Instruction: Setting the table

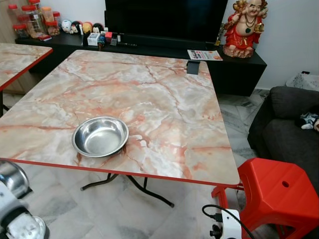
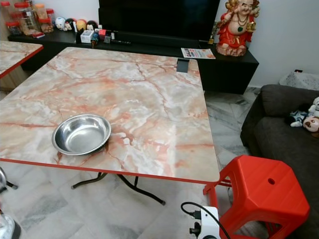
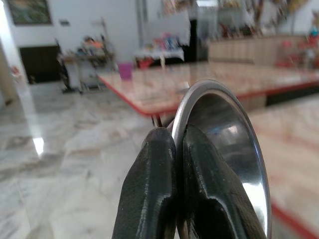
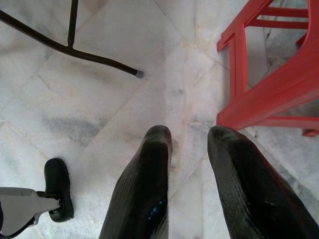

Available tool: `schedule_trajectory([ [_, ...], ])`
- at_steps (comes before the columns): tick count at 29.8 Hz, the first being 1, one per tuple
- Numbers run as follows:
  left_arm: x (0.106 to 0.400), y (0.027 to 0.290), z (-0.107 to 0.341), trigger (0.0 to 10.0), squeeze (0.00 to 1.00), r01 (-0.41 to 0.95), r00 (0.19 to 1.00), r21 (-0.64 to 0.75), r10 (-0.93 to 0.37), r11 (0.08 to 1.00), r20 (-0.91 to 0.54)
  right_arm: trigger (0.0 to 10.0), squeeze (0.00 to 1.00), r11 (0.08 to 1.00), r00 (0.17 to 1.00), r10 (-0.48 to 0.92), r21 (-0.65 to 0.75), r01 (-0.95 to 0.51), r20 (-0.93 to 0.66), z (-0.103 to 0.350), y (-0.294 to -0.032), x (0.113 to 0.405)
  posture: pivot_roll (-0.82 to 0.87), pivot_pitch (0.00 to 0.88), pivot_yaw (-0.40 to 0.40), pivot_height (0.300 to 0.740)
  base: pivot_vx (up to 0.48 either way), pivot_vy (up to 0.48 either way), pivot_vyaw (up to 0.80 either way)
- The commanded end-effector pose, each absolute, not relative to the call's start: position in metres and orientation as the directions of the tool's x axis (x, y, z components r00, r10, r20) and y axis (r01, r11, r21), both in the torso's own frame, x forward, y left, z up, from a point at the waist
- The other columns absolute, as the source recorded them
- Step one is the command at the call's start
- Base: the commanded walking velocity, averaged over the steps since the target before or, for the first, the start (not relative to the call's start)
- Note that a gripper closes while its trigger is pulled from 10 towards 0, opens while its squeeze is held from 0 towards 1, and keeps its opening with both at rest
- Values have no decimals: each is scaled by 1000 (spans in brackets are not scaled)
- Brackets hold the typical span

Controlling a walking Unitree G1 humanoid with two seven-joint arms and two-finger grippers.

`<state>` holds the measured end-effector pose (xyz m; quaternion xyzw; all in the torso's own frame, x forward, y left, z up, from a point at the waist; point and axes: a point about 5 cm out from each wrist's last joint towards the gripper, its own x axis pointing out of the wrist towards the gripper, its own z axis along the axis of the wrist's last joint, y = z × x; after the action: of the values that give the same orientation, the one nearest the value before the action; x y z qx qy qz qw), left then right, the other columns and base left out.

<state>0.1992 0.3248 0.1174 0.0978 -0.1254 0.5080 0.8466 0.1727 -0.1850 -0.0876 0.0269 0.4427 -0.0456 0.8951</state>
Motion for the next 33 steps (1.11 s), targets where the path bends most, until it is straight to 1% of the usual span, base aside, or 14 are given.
schedule_trajectory([
  [1,205,327,134,10000,0,-886,438,15,824,464,359,10000,0,994,606,-65,4,112,-793,-87,-187,175,81,0,-71,740,0,0,0],
  [3,214,327,149,10000,0,-872,449,2,799,489,401,10000,0,994,606,-65,4,112,-793,-86,-187,175,79,0,-72,740,0,0,0],
  [5,248,312,181,10000,0,-773,551,-25,691,634,468,10000,0,994,605,-63,5,110,-794,-87,-186,175,70,0,-66,740,0,0,0],
  [7,254,309,185,10000,0,-756,568,-19,671,654,477,10000,0,994,605,-62,6,110,-794,-87,-185,175,67,0,-64,740,0,0,0],
  [8,267,300,191,10000,0,-694,621,-46,630,719,467,10000,0,994,605,-64,6,113,-793,-87,-185,175,64,0,-63,740,0,0,0],
  [9,286,286,200,10000,0,-588,693,-94,560,804,454,10000,0,993,606,-68,7,121,-793,-87,-186,175,52,0,-55,740,0,0,0],
  [11,300,273,206,10000,0,-489,746,-131,492,862,448,10000,0,991,607,-73,8,130,-791,-86,-186,175,47,0,-53,740,0,0,0],
  [14,331,238,205,10000,0,-264,869,-214,328,940,370,10000,0,990,605,-84,4,142,-792,-87,-188,174,33,0,-45,740,0,0,0],
  [16,336,233,203,10000,0,-230,889,-234,302,945,345,10000,0,990,605,-85,3,144,-792,-87,-188,174,17,0,-36,740,0,0,0],
  [18,350,214,196,10000,0,-139,941,-304,222,942,257,10000,0,986,604,-100,2,166,-791,-87,-192,172,-5,0,-21,740,0,0,0],
  [24,354,207,188,10000,0,-99,962,-398,189,912,194,10000,0,984,603,-108,0,177,-790,-87,-193,171,-16,0,-12,740,0,0,0],
  [26,349,212,170,10000,0,-164,970,-483,231,860,81,10000,0,983,598,-113,-3,183,-793,-89,-195,167,-24,0,-4,740,0,0,0],
  [31,336,218,157,10000,0,-199,969,-552,246,810,10,10000,0,983,591,-116,-7,184,-798,-90,-196,165,-11,0,-6,740,0,0,0],
  [33,326,221,147,10000,0,-243,966,-576,249,780,-71,10000,0,984,590,-112,-7,177,-799,-90,-195,164,2,0,-8,740,0,0,0],
])
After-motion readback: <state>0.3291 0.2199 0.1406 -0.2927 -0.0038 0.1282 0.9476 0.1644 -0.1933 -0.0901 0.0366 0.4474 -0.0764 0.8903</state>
